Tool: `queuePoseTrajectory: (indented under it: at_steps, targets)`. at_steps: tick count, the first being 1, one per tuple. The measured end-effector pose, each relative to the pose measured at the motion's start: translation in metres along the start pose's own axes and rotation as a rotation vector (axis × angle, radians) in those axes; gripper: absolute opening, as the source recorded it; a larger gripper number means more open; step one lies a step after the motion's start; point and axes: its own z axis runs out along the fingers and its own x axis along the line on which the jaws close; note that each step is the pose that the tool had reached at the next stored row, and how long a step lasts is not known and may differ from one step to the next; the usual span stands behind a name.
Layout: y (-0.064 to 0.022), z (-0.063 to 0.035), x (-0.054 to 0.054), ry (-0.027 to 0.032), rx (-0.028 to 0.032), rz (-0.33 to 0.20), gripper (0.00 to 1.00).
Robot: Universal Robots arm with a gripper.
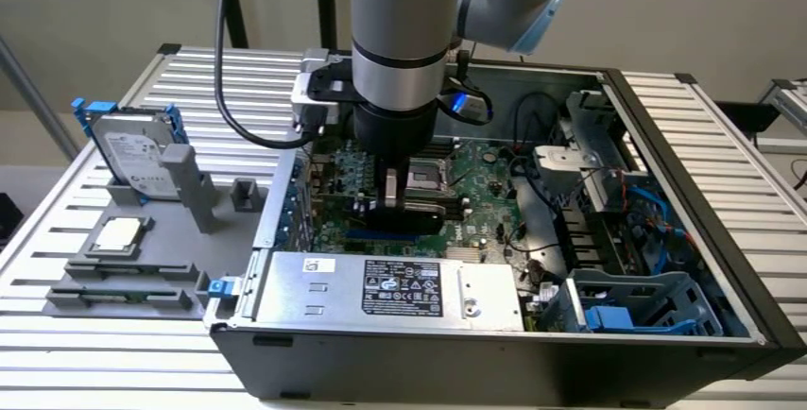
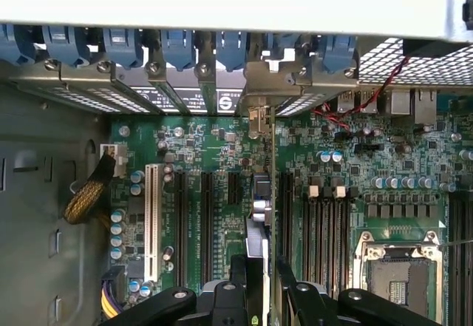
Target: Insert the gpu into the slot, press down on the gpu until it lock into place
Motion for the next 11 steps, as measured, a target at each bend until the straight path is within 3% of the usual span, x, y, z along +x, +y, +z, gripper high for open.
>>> queuePoseTrajectory:
  at_steps: [11]
  targets:
    - [0.0005, 0.0027, -0.0001, 0.003, -0.0005, -0.005, 0.26]
